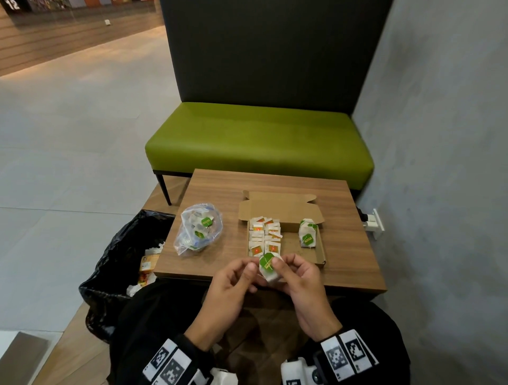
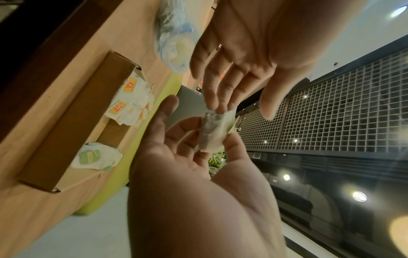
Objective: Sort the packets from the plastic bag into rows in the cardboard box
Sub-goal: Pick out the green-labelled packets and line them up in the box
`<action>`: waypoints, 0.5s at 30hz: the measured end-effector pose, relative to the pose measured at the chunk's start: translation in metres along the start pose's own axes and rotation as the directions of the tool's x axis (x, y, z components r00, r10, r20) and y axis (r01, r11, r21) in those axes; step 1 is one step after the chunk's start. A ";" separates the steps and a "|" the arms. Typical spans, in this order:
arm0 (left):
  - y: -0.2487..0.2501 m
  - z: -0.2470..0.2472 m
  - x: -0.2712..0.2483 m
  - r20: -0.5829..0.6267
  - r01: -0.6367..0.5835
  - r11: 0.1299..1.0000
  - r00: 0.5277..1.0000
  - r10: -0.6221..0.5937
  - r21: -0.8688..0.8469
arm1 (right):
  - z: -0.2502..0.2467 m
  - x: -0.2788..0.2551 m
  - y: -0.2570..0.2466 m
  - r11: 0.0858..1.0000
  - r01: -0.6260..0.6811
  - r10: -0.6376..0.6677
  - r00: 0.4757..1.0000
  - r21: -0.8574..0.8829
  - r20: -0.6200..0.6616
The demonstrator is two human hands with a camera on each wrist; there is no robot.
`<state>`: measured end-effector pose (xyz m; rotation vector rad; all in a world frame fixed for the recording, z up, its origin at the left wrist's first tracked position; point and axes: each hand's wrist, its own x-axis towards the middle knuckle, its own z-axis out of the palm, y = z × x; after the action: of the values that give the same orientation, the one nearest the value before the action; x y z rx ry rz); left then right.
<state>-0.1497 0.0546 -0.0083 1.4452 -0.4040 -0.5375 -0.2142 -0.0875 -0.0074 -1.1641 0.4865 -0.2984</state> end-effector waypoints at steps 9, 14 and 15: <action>-0.005 -0.001 0.017 0.000 -0.019 0.966 1.000 0.020 0.258 | -0.015 0.005 0.006 0.974 0.037 -0.028 0.999 -0.223 0.045; -0.004 -0.004 0.029 0.103 -0.025 0.941 0.995 -0.010 0.336 | -0.024 0.013 0.003 0.935 0.082 -0.052 0.994 -0.345 0.095; -0.006 -0.004 0.032 0.111 -0.010 0.948 0.993 -0.027 0.317 | -0.025 0.016 0.003 0.946 0.077 -0.056 0.996 -0.315 0.075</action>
<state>-0.1221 0.0397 -0.0161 1.7304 -0.5962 -0.5822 -0.2139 -0.1139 -0.0213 -1.5024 0.4488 -0.2441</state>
